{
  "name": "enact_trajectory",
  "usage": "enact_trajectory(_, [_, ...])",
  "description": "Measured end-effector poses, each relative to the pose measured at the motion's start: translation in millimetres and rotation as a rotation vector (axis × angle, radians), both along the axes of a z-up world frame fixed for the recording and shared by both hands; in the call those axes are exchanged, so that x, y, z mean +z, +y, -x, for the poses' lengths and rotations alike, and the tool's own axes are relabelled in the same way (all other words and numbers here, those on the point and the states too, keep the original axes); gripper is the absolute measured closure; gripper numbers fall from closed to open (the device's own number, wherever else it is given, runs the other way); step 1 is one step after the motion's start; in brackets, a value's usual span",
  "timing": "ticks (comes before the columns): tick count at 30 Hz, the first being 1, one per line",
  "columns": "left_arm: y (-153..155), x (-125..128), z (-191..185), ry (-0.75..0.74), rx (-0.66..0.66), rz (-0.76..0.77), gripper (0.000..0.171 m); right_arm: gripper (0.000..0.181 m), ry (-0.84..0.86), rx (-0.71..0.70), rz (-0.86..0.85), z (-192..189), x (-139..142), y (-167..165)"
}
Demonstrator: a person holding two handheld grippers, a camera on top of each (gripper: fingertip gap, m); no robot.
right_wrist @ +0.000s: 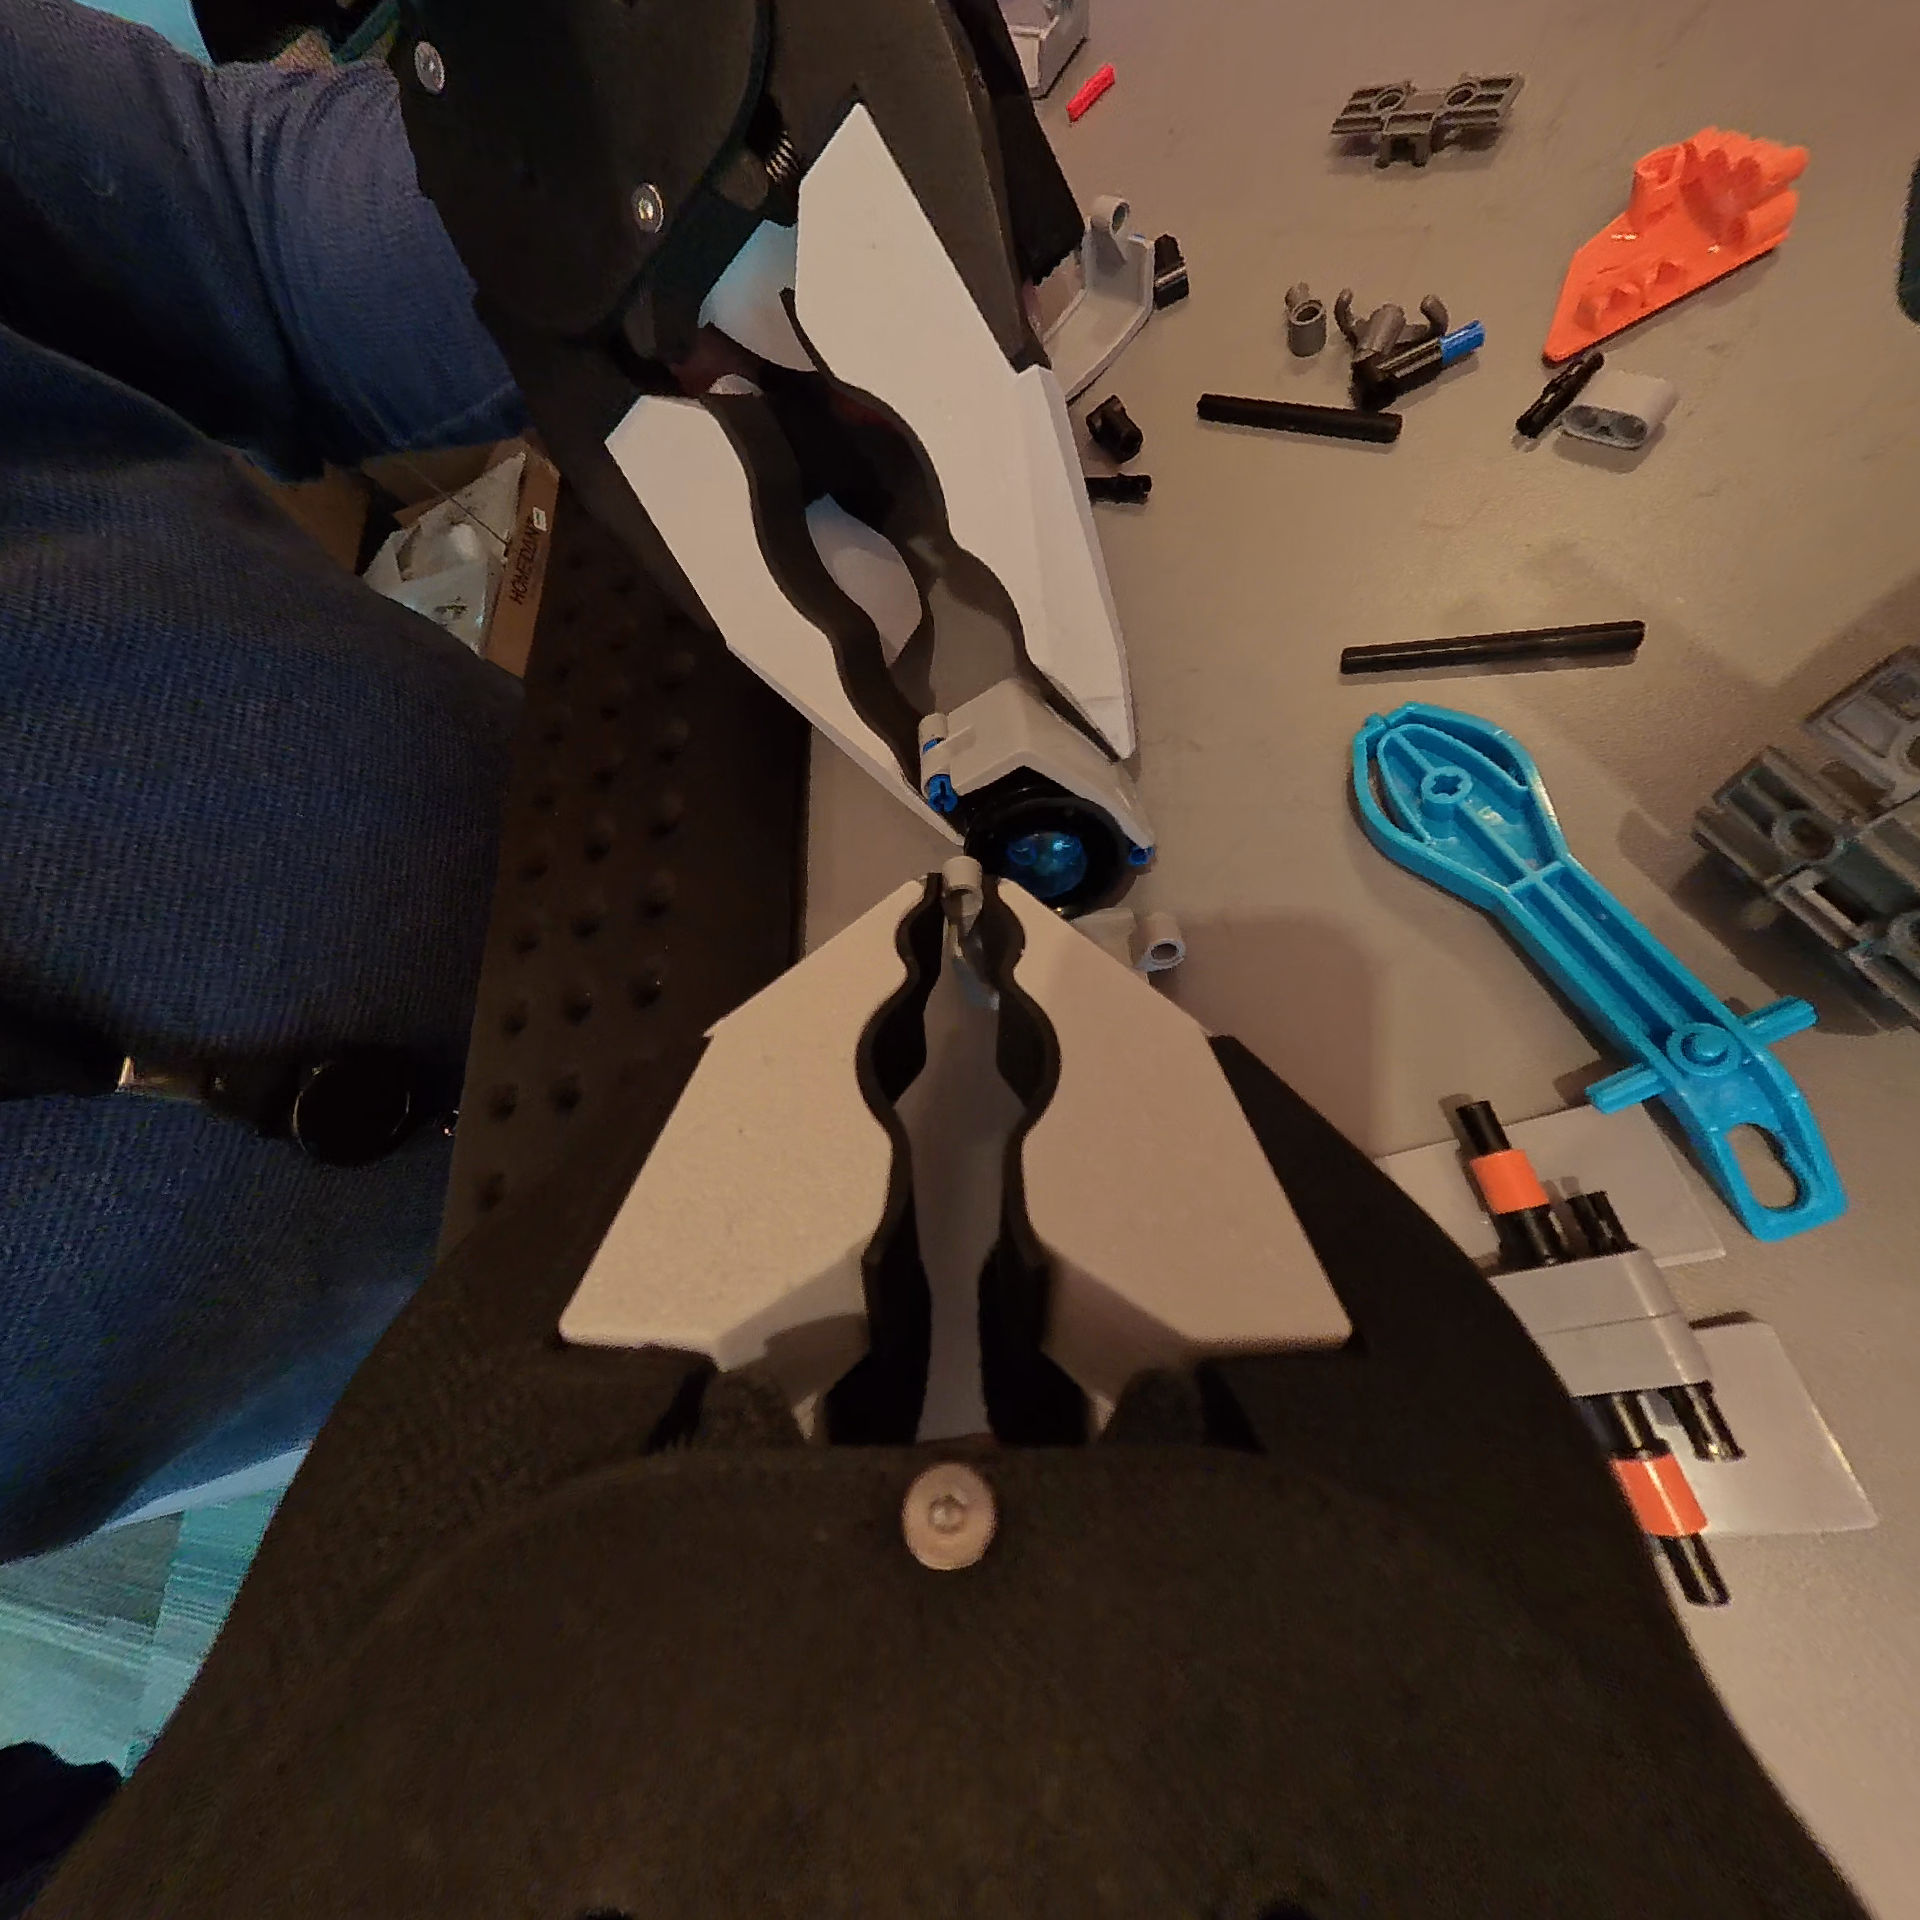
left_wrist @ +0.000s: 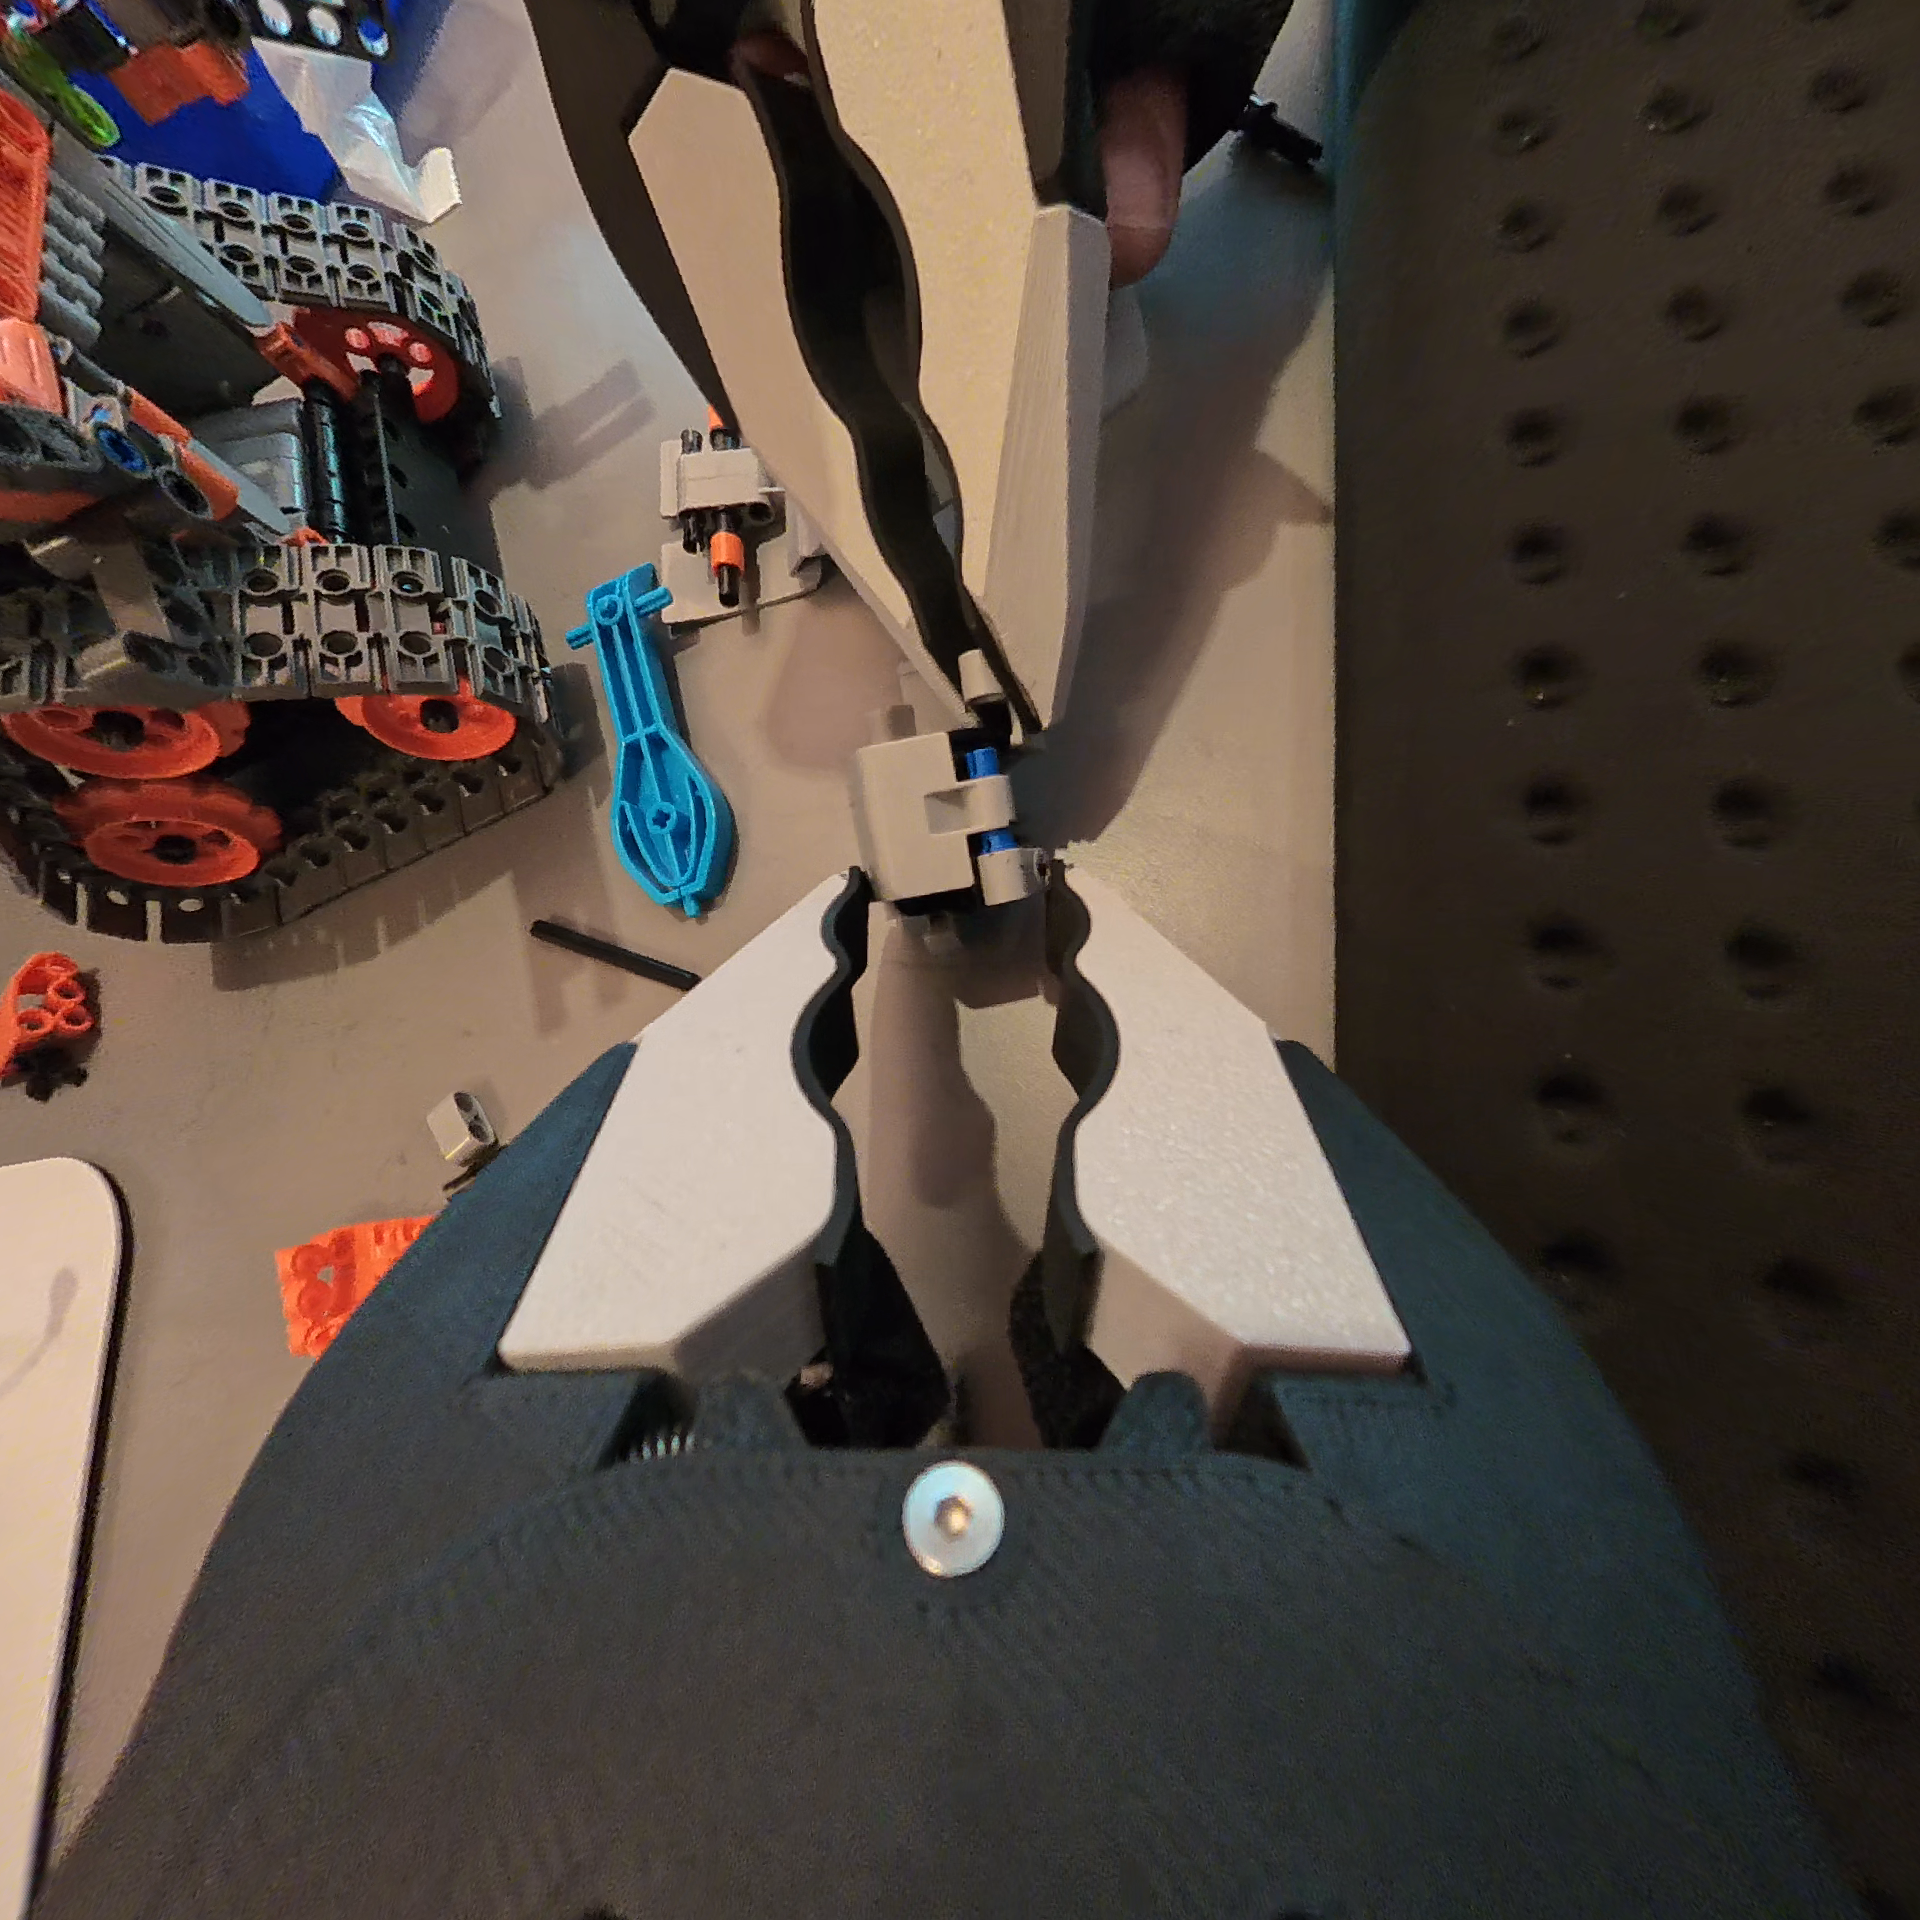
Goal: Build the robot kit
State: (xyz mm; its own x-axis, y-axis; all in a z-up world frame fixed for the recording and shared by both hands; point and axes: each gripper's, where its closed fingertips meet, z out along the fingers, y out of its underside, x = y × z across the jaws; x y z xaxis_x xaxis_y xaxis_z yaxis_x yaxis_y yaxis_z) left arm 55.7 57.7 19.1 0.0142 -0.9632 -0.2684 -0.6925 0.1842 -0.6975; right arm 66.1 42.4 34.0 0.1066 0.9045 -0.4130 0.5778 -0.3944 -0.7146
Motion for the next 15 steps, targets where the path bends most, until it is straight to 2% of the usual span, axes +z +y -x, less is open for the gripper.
enact_trajectory(10, [3.3,0.2,0.4,0.029,0.008,-0.06,0.14,0.177,-0.051,0.018,-0.047,-2.1,-4.3,-3.6])
enact_trajectory(15, [3.5,0.7,-2.0,0.052,0.004,-0.136,0.14,0.177,-0.002,0.027,0.029,2.1,0.9,-8.8])
